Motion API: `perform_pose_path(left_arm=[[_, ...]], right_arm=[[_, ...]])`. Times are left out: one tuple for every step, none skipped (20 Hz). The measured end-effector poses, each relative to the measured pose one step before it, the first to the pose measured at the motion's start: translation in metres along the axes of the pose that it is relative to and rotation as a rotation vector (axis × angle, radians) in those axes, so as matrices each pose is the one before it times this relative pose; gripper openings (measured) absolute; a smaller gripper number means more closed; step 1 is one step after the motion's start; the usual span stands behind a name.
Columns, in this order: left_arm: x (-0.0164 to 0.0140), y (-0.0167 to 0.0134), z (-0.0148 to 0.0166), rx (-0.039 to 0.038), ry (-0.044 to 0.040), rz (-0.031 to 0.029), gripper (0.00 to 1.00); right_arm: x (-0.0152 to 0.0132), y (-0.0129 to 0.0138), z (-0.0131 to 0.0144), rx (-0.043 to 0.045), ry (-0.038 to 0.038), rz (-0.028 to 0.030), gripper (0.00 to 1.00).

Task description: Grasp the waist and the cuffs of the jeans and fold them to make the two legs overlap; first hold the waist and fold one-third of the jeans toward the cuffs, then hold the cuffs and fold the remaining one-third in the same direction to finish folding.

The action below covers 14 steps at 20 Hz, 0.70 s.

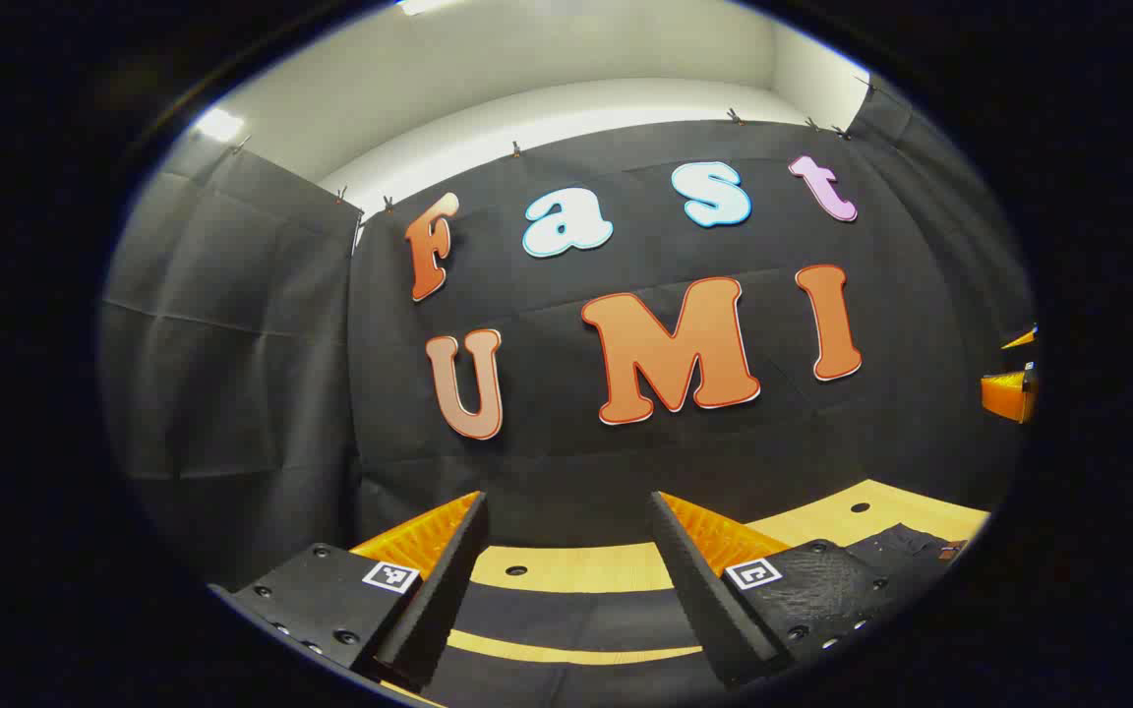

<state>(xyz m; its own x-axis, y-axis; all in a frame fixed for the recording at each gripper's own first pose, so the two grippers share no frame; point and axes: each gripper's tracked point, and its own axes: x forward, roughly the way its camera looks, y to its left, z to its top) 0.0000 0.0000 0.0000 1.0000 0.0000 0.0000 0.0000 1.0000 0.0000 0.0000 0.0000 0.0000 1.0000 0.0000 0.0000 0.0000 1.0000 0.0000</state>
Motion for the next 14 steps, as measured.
perform_pose_path(left_arm=[[-0.00215,0.00174,0.00275,0.00005,-0.01158,0.00675,1.0],[0.00125,-0.00239,-0.00059,-0.00641,-0.00889,-0.00583,1.0],[0.00107,0.00195,0.00073,-0.00577,-0.00823,-0.00231,0.97],[0.00253,0.00598,-0.00029,-0.00368,-0.00951,0.00026,1.0],[0.00775,0.00654,-0.00198,0.00289,-0.00219,-0.00422,1.0],[0.00969,0.00663,-0.00481,0.00334,0.00159,-0.01069,1.0],[0.00819,0.00496,-0.00269,-0.0004,0.00579,-0.01901,1.0],[0.00813,0.00601,-0.00274,-0.00002,0.00039,-0.02247,0.97],[0.00702,0.00764,-0.00093,-0.00175,-0.00382,-0.02105,1.0],[0.00319,0.01145,0.00085,-0.00641,-0.01174,-0.0105,1.0],[0.00473,0.00912,-0.00105,-0.01247,-0.00834,-0.00945,1.0],[0.006,0.00871,-0.00534,-0.01155,0.00339,-0.01001,1.0],[0.00517,0.00874,-0.00545,-0.0105,0.00556,-0.00942,1.0],[0.00327,0.00765,-0.00698,-0.00476,0.00945,-0.01122,1.0]], right_arm=[[0.00289,0.00019,-0.0006,0.00698,-0.00715,0.00457,0.98],[0.00195,-0.00083,0.00188,0.00641,-0.0047,-0.00503,0.97],[0.00068,-0.00087,0.00033,0.00492,-0.00203,-0.01116,0.97],[0.00167,0.00012,0.0011,0.00009,-0.00478,-0.01738,0.97],[0.00215,0.00172,-0.0018,-0.00444,-0.00047,-0.01454,0.97],[0.00186,0.0019,-0.00159,-0.00886,0.00417,-0.02632,0.97],[0.00168,0.00218,-0.00364,-0.0027,0.01294,-0.02632,0.97],[0.00051,0.00561,-0.00051,0.00298,0.00765,-0.0226,0.97],[0.00037,0.00626,0.00185,0.00582,0.00162,-0.02229,0.97],[-0.00234,0.00681,0.00444,0.00993,-0.00986,-0.01848,1.0],[-0.00296,0.00858,0.0036,0.00582,-0.01293,-0.01353,0.97],[-0.00118,0.00978,0.00349,0.00031,-0.0093,-0.01005,0.97],[0.0001,0.00984,0.00076,-0.00751,-0.00456,-0.01077,0.94],[-0.00104,0.00968,-0.00149,-0.00844,0.0052,-0.00609,1.0]])
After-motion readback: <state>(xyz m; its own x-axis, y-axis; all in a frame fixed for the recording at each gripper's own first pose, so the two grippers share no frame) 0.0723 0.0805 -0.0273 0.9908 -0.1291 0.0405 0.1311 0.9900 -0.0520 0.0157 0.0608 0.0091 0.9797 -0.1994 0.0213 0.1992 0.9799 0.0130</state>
